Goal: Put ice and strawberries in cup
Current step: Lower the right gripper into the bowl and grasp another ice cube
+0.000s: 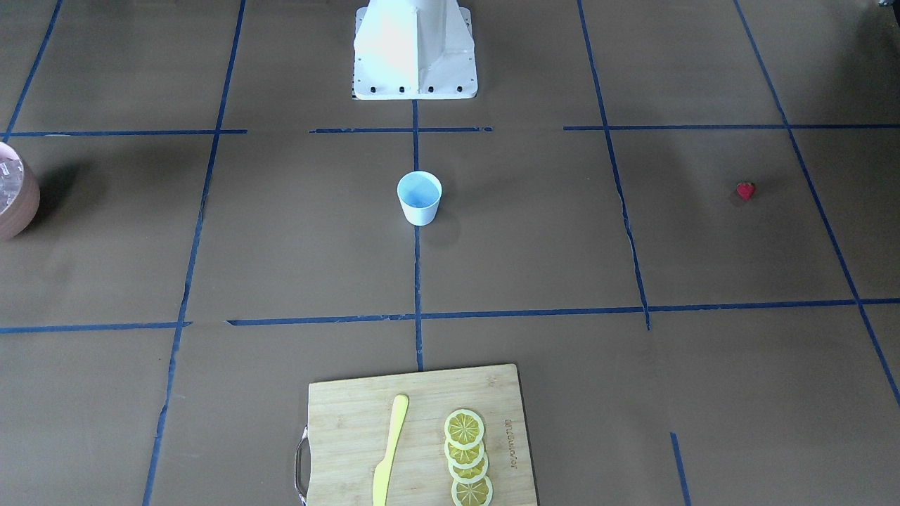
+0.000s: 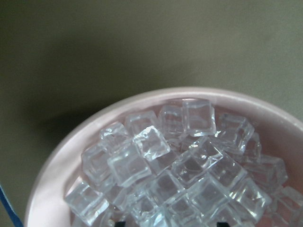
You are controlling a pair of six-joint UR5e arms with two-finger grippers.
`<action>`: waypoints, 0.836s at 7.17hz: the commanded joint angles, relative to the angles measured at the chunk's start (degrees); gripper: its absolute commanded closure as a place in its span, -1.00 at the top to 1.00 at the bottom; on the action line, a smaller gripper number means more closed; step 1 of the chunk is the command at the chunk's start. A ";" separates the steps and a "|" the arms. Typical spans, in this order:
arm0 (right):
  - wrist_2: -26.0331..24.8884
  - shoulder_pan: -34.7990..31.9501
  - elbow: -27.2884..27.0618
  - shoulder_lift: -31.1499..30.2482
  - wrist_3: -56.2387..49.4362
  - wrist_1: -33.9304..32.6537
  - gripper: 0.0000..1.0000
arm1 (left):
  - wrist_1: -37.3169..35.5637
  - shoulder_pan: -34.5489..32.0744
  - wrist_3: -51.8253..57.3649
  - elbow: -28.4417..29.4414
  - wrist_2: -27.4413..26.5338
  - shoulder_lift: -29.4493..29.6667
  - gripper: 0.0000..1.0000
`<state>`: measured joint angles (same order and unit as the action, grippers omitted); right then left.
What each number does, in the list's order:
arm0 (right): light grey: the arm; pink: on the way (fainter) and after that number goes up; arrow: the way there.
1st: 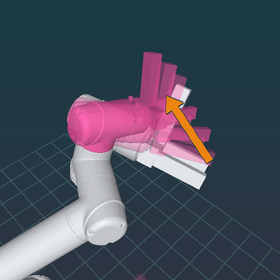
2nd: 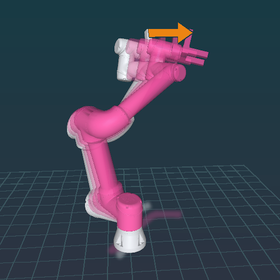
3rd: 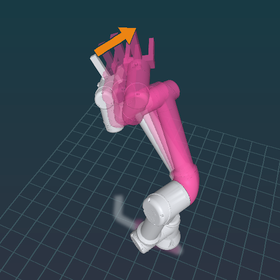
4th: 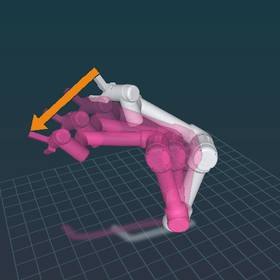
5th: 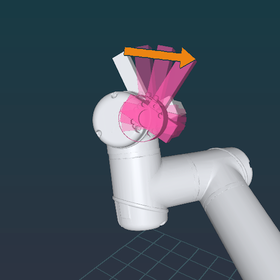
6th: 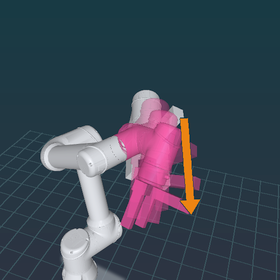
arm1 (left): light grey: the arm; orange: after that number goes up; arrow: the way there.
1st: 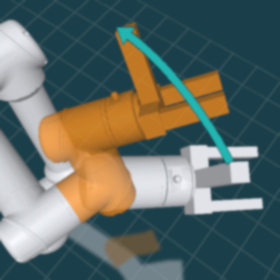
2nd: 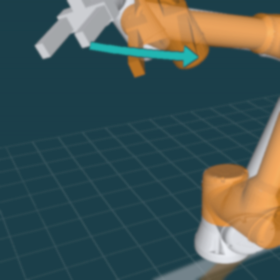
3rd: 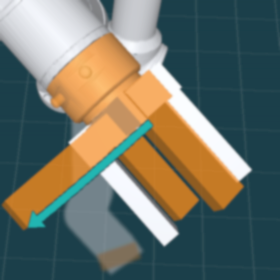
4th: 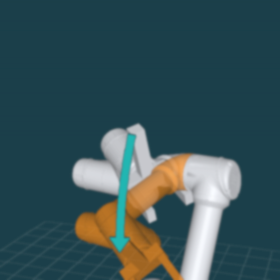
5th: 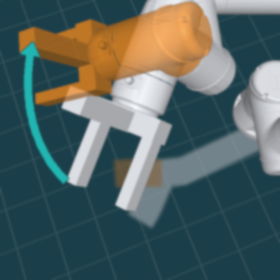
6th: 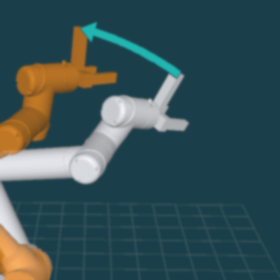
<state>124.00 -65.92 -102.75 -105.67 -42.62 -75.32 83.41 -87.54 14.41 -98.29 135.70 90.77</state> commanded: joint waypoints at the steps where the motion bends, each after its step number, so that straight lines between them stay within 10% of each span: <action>1: -0.16 0.00 -0.17 -0.07 -0.19 0.00 -0.47 | 0.00 0.00 0.00 -0.15 0.00 0.02 1.00; 2: 0.10 0.00 -0.52 -0.07 -0.71 0.09 -0.79 | 0.00 0.00 0.00 -0.15 0.00 0.02 1.00; 6: 3.95 -0.87 -7.96 1.59 0.25 -8.19 -0.93 | 0.00 0.00 0.09 -0.50 0.00 0.02 1.00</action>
<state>126.03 -66.30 -107.55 -105.34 -42.95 -78.06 83.41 -87.54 14.50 -98.75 135.70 90.79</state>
